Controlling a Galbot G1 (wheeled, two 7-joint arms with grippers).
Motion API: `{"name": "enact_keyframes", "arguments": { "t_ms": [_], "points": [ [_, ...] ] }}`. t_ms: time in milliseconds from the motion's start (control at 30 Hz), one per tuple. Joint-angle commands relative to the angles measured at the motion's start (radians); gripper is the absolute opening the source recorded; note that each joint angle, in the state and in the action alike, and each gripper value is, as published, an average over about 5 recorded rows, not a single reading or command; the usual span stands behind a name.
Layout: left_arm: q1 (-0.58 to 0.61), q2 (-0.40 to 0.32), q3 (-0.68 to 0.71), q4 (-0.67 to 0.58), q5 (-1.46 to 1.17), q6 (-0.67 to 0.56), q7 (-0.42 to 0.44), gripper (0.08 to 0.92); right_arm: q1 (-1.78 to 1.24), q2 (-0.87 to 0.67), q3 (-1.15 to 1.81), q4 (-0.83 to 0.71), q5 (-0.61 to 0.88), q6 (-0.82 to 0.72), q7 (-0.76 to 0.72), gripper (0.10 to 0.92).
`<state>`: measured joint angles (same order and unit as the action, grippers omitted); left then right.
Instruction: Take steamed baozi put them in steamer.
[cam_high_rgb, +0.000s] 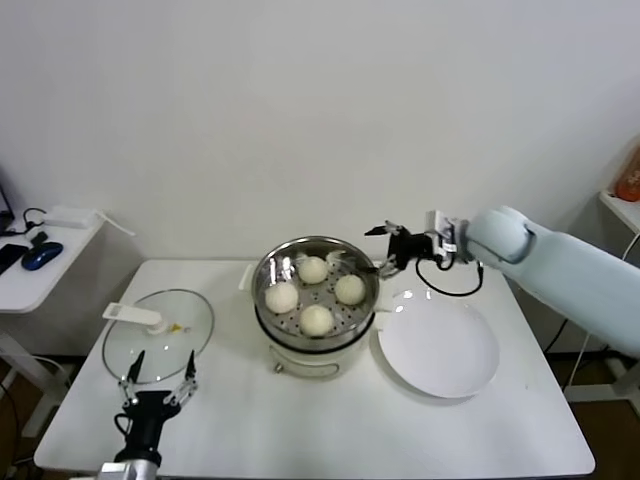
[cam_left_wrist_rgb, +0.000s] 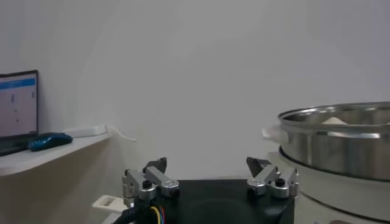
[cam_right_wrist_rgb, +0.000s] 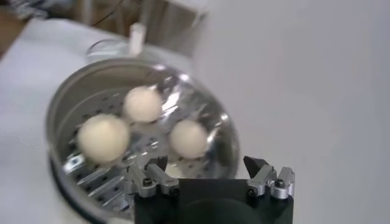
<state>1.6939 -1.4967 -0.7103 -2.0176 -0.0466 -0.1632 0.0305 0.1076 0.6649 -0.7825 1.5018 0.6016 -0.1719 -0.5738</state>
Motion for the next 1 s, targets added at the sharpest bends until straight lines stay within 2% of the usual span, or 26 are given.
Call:
{"name": "enact_keyframes", "arguments": {
  "t_ms": [33,267,533,733,1000],
  "points": [
    [0.013,-0.020,0.011,-0.010,0.017,-0.011,0.002,0.823,-0.813,-0.032,0.856,0.208,-0.139,0.143,0.418,0.823],
    [0.022,-0.026,0.011,-0.009,0.024,-0.021,0.003,0.823,-1.182,0.217,1.203,0.270,-0.264,0.230,0.430,0.823],
    [0.035,-0.027,0.005,-0.012,0.028,-0.028,-0.002,0.823,-1.373,0.452,1.359,0.336,-0.266,0.300,0.425,0.823],
    [0.024,-0.023,-0.020,-0.015,0.016,-0.021,-0.004,0.823,-1.502,0.578,1.395,0.387,-0.266,0.345,0.421,0.823],
    [0.021,-0.019,-0.033,-0.020,0.003,-0.007,-0.002,0.823,-1.639,0.661,1.407,0.430,-0.257,0.390,0.393,0.823]
  ]
}}
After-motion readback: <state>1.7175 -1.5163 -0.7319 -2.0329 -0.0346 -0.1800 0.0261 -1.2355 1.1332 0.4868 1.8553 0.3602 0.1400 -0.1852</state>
